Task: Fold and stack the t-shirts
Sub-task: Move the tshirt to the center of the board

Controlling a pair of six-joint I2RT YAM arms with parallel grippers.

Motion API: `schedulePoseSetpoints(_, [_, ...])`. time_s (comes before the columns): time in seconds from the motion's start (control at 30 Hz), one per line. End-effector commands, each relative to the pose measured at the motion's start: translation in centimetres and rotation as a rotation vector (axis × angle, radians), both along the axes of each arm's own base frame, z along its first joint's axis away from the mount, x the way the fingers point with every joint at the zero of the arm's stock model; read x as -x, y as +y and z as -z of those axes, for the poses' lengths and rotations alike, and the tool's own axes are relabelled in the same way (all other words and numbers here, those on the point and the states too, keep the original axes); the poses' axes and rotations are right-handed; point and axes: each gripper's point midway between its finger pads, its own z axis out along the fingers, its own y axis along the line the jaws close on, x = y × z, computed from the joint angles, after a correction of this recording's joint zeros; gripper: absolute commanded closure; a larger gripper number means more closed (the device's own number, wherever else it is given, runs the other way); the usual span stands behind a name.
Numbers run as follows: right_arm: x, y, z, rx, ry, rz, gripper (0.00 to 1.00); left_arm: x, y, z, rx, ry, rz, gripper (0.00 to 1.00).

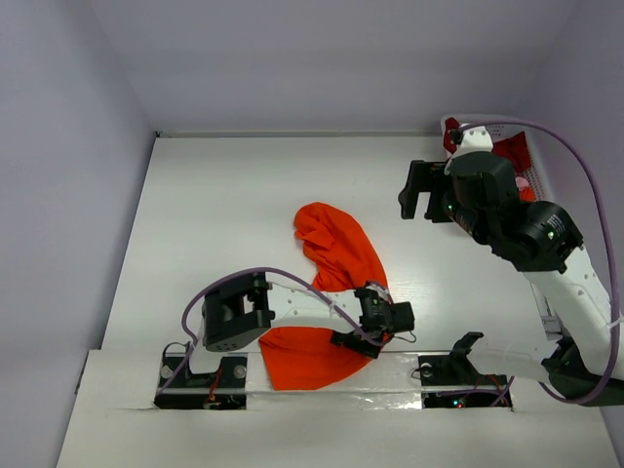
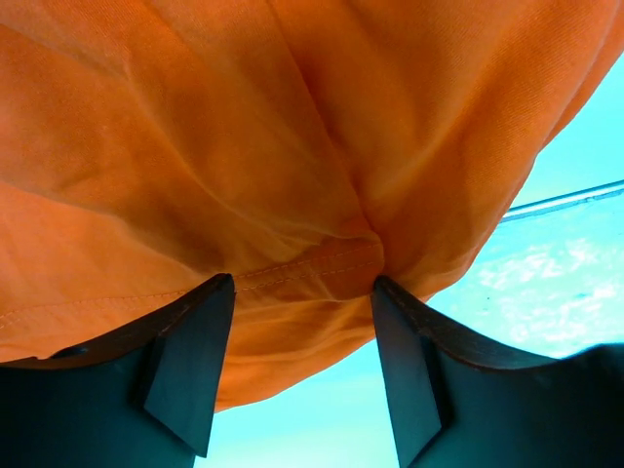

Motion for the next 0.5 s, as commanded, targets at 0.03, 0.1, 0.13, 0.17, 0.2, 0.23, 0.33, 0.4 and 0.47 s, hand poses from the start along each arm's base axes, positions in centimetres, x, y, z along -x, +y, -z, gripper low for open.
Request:
schedulePoseSetpoints(0.03, [-0.2,0.3,-1.2,-0.039,-0.047,-0.008,0.0,-0.7,-0.4,-1.4,0.02,-0.046,-0.026,0.49])
schedulePoseSetpoints(0.1, [-0.2,0.3,-1.0,-0.037,-0.045,-0.008,0.0,-0.8,-0.5,-1.7,0.023,-0.051,-0.027,0.5])
schedulePoseSetpoints(0.13, [-0.2,0.4,-1.0,-0.037,-0.043,-0.01,0.0,-0.9,-0.5,-2.1,0.025,-0.059,-0.028,0.51])
schedulePoseSetpoints(0.17, [-0.3,0.4,-0.9,-0.037,-0.042,-0.009,0.0,-1.0,-0.6,-2.2,0.028,-0.061,-0.026,0.52])
schedulePoseSetpoints(0.2, [-0.3,0.4,-0.9,-0.037,-0.043,-0.01,0.0,-1.0,-0.6,-2.3,0.026,-0.062,-0.028,0.52])
schedulePoseSetpoints(0.23, [-0.3,0.4,-0.8,-0.036,-0.041,-0.011,0.0,-1.0,-0.7,-2.5,0.027,-0.064,-0.027,0.53])
schedulePoseSetpoints(0.33, [-0.3,0.5,-0.8,-0.037,-0.041,-0.012,0.0,-1.1,-0.9,-3.0,0.034,-0.067,-0.024,0.54])
schedulePoseSetpoints(0.4, [-0.3,0.5,-0.8,-0.036,-0.04,-0.012,0.0,-1.2,-1.0,-3.4,0.04,-0.069,-0.024,0.59])
schedulePoseSetpoints(0.47, [-0.3,0.5,-0.7,-0.037,-0.04,-0.014,0.0,-1.1,-1.2,-3.5,0.046,-0.065,-0.023,0.61])
